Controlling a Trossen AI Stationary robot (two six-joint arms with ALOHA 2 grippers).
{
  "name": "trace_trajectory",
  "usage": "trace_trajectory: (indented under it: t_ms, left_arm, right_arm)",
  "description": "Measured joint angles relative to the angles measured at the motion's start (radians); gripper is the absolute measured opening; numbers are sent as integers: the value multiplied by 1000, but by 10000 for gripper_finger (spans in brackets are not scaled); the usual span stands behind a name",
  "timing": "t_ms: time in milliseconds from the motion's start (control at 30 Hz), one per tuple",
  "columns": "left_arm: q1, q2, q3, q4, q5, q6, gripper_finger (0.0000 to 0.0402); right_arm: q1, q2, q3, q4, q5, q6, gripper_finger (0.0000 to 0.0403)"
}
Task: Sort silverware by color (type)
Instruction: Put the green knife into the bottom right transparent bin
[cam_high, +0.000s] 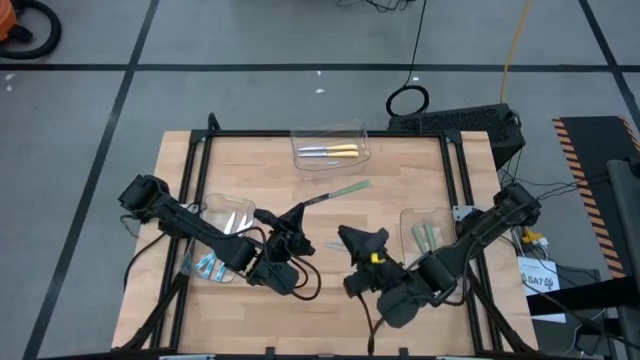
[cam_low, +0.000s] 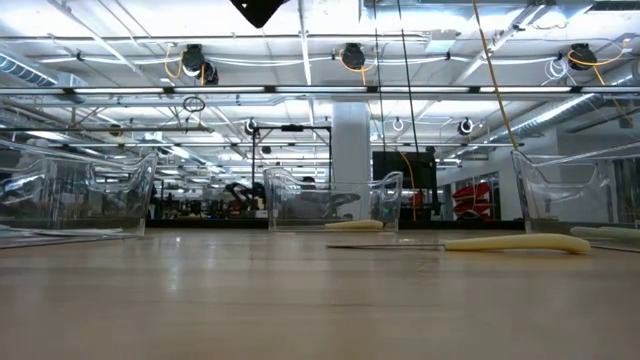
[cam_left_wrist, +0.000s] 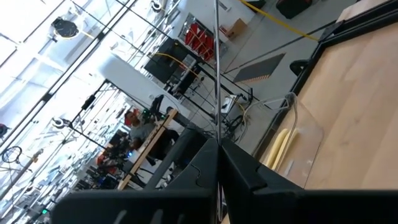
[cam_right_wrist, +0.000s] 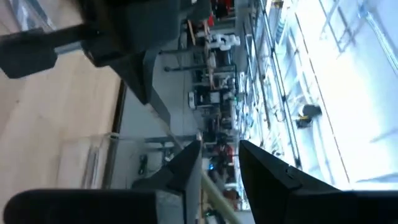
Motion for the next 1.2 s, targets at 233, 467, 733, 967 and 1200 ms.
trace_trajectory:
  t_ms: [233, 467, 733, 967, 1200]
  left_arm:
    - [-1, 0, 0, -5, 0, -12, 10]
    - [4, 0, 0, -26, 0, -19, 10]
    - [5, 0, 0, -45, 0, -39, 10]
    - [1, 0, 0, -97, 0, -39, 10]
    - [1, 0, 0, -114, 18, -30, 10]
  right_arm:
    - [-62, -20, 35, -1, -38, -76, 102]
    - [-117, -16, 34, -121, -137, -31, 102]
    - [-136, -10, 33, -251, -91, 169, 102]
    - [-139, -11, 33, -414, -70, 174, 102]
    - [-164, -11, 33, -513, -72, 253, 102]
